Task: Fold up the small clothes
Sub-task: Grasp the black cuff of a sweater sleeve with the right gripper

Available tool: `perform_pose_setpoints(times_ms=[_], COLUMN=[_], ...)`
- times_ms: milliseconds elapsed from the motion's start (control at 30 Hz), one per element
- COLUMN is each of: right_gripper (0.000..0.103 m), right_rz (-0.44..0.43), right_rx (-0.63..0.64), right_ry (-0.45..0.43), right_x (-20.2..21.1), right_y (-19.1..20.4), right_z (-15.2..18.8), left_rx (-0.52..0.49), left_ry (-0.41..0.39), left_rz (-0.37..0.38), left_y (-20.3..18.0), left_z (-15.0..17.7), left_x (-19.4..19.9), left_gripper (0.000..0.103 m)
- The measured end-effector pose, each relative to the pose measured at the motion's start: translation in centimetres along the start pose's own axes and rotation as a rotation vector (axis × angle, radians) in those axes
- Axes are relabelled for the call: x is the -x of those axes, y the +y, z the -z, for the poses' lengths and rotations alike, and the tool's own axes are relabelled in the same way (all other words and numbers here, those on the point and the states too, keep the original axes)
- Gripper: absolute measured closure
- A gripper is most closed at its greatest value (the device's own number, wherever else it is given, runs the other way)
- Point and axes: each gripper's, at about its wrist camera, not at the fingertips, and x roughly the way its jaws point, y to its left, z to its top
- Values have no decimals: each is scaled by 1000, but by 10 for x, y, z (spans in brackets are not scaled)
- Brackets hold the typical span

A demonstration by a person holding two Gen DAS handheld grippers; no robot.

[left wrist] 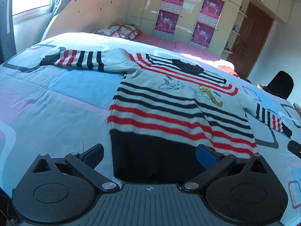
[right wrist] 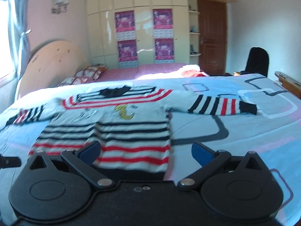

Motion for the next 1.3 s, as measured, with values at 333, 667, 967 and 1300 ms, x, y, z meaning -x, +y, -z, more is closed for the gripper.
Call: perform_pose_setpoints(times_ms=[333, 667, 967, 1300], right_gripper=[4, 30, 53, 78], right_rz=[173, 206, 156, 97], right_rx=[-359, -816, -698, -771], right_ry=[-44, 33, 12, 68], right_x=[-102, -230, -261, -263], right_y=[-146, -313, -311, -335], right_z=[-56, -23, -23, -31], left_rx=[-60, -49, -86, -145], left_ry=[-3, 152, 221, 212], left_rz=[148, 85, 68, 77], left_y=[-52, -134, -199, -231], left_z=[-94, -75, -59, -63], left_x=[-106, -187, -217, -223], left_gripper=[0, 0, 0, 0])
